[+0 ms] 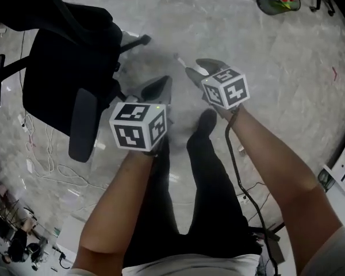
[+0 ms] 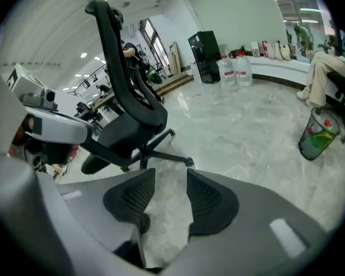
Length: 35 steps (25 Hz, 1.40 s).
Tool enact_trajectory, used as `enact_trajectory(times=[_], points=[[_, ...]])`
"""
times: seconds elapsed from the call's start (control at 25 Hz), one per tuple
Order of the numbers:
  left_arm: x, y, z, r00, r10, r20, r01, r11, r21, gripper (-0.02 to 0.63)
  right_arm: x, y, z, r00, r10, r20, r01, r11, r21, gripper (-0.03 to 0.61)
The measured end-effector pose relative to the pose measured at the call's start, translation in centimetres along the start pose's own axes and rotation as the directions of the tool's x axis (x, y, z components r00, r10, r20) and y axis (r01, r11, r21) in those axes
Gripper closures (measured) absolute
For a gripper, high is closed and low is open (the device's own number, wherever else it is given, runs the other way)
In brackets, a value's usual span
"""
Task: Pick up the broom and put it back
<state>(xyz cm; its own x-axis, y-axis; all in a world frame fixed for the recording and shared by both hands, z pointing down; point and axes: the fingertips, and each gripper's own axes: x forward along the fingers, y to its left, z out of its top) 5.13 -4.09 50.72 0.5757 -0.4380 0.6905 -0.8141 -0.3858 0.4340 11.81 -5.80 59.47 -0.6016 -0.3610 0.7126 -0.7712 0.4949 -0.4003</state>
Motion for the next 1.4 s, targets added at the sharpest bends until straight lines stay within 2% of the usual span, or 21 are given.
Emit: enact_trajectory(times=[0.24, 0.44, 0.56, 0.64, 0.8, 0.88, 1.0, 1.08, 1.12, 1.4], points=[[9.3, 5.5, -8.3, 0.997, -0.018, -0.075, 0.016, 0.999, -0.029, 0.607, 12.3, -5.6, -9.5, 0.99, 0.015, -0.143, -0.019, 0.999, -0.028, 0.425], [15.3, 10.8, -12.2, 0.999, -0.001, -0.055, -0.002, 0.998, -0.069, 0.606, 21.8, -11.4, -15.8, 0.974, -0.04, -0.222, 0.027, 0.998, -0.061, 0.422], [17.6, 12.9, -15.9, 0.997, -0.007, -0.081, -0.001, 0.996, -0.094, 0.607, 26.2, -13.0, -20.6, 0.958, -0.045, -0.284, 0.025, 0.997, -0.074, 0.422], [19.1, 14.4, -17.6, 0.995, -0.013, -0.094, 0.002, 0.994, -0.112, 0.606, 28.7, -15.0, -22.8, 0.947, -0.077, -0.313, 0.05, 0.994, -0.094, 0.422], [20.9, 16.3, -19.8, 0.995, -0.015, -0.1, 0.003, 0.993, -0.122, 0.607, 33.0, -18.0, -26.2, 0.924, -0.117, -0.363, 0.083, 0.991, -0.109, 0.422], [21.5, 16.7, -20.7, 0.994, -0.025, -0.107, 0.012, 0.992, -0.125, 0.607, 34.6, -19.0, -27.5, 0.912, -0.139, -0.385, 0.088, 0.985, -0.147, 0.423], [22.2, 17.5, -21.7, 0.993, -0.032, -0.116, 0.018, 0.992, -0.125, 0.606, 36.6, -20.2, -30.0, 0.872, -0.18, -0.454, 0.108, 0.978, -0.18, 0.423], [22.5, 18.0, -22.1, 0.993, -0.032, -0.118, 0.018, 0.992, -0.125, 0.607, 37.4, -20.9, -31.0, 0.854, -0.213, -0.475, 0.134, 0.972, -0.194, 0.482], [22.6, 18.1, -22.3, 0.993, -0.032, -0.117, 0.018, 0.992, -0.125, 0.607, 37.6, -21.2, -31.3, 0.849, -0.225, -0.478, 0.146, 0.969, -0.197, 0.486], [23.2, 17.6, -22.4, 0.993, -0.047, -0.112, 0.032, 0.992, -0.126, 0.607, 37.7, -21.5, -31.1, 0.86, -0.234, -0.453, 0.15, 0.965, -0.215, 0.489]])
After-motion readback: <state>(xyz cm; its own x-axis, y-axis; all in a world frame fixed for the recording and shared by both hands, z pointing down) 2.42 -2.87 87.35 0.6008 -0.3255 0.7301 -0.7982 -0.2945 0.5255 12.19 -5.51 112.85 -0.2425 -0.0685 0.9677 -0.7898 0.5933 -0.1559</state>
